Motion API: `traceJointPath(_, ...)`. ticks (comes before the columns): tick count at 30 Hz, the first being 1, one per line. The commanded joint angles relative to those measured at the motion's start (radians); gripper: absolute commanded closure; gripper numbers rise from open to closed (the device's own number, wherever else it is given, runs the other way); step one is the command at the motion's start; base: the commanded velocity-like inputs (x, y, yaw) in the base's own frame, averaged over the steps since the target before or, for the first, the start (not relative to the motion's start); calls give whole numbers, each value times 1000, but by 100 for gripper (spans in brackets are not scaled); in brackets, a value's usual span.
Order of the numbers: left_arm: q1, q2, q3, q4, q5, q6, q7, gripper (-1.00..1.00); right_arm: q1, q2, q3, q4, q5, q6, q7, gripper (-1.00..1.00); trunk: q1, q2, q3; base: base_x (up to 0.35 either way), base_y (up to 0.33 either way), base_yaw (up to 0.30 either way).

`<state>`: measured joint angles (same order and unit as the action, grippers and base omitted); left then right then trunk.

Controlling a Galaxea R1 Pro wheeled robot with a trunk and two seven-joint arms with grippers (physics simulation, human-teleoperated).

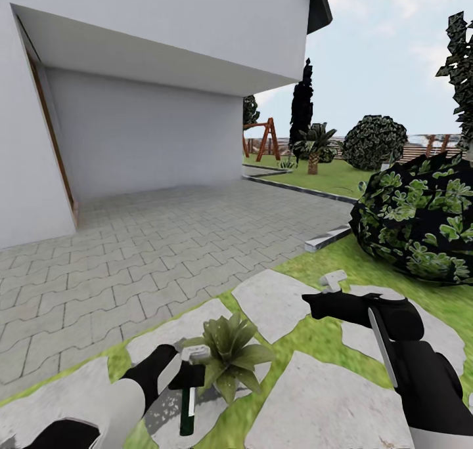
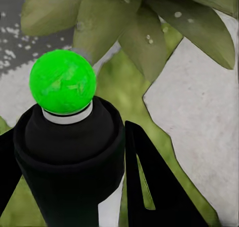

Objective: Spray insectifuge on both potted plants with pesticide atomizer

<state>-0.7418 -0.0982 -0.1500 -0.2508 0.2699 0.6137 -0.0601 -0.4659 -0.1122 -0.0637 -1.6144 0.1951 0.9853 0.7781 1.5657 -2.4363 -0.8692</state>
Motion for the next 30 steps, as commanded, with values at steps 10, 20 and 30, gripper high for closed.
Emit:
traceJointPath(10, 14, -6, -11, 8, 8, -44, 1, 100, 0, 0, -1, -1, 10, 3, 10, 100, 0, -1, -1, -251, -111, 0)
traceJointPath(20, 9, -68, -4, -5, 33, -46, 4, 100, -6, -6, -2, -1, 10, 4, 12, 100, 0, -1, -1, -32, -21, 0)
traceJointPath(30, -32, -76, -9, -263, 258, 72, 129, 100, -6, -5, -2, -1, 10, 3, 11, 100, 0, -1, -1, 0, 0, 0)
